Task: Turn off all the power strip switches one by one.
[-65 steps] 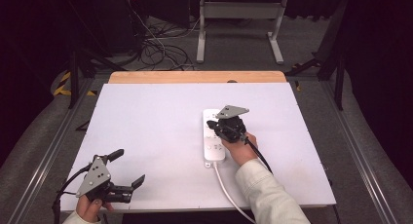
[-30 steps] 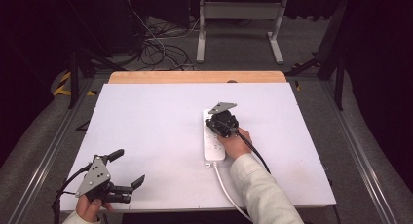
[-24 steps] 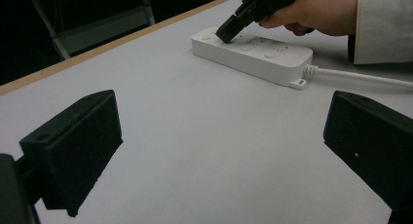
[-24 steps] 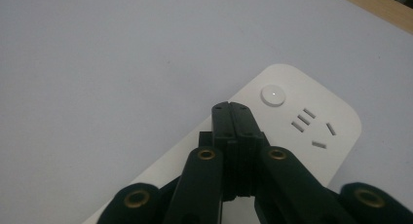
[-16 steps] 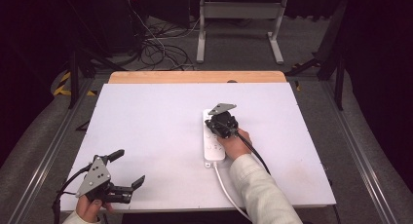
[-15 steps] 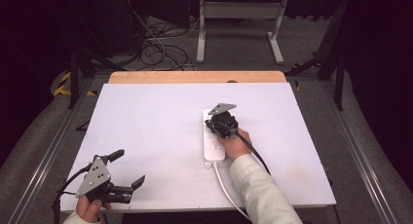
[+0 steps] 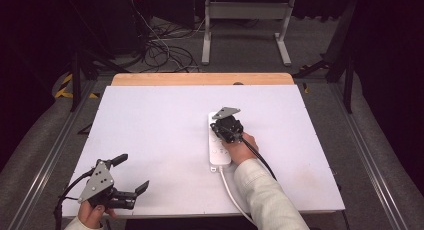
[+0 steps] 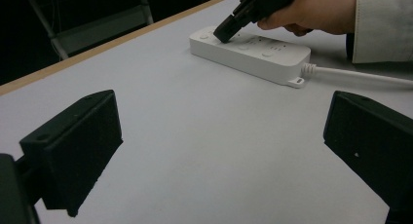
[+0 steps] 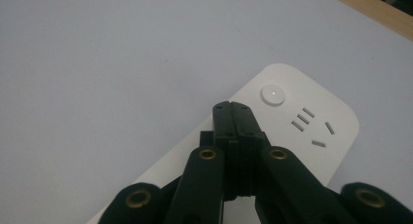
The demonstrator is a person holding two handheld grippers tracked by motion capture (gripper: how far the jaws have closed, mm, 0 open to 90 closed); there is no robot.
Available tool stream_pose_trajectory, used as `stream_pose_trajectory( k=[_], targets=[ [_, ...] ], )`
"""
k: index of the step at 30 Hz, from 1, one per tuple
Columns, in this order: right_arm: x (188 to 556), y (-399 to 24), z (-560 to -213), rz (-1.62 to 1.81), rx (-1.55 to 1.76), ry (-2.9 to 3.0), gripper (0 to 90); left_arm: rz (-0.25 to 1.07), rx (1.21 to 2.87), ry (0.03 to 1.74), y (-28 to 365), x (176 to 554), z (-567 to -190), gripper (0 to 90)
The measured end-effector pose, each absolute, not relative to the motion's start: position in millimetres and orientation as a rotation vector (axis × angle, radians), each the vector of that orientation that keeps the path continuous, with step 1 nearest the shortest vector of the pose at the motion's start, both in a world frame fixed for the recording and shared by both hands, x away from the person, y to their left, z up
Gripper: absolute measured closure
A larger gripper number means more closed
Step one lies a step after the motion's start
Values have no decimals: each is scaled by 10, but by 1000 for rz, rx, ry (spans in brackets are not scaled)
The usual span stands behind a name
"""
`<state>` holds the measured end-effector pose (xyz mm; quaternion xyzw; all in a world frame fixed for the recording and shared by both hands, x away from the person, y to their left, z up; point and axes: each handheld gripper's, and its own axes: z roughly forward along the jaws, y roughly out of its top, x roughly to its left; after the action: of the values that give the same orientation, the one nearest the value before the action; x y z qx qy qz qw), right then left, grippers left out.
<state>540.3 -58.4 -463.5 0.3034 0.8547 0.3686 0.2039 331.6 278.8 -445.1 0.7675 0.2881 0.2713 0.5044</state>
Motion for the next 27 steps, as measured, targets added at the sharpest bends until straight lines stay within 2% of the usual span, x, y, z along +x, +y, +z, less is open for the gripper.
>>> stream_pose_trajectory(
  k=[16,18,21,27],
  targets=[
    [5391,-579,-4587,995,851,2372,900,652,1849,696,2801,3317,-4448,10],
    [5386,-616,-4549,1072,872,2319,900,647,1847,701,2806,3328,-4452,10],
    [5450,-675,-4450,1172,907,2282,900,640,1850,705,2801,3332,-4455,10],
    [5617,-701,-4469,1124,953,2294,900,638,1847,703,2812,3336,-4456,10]
  ],
)
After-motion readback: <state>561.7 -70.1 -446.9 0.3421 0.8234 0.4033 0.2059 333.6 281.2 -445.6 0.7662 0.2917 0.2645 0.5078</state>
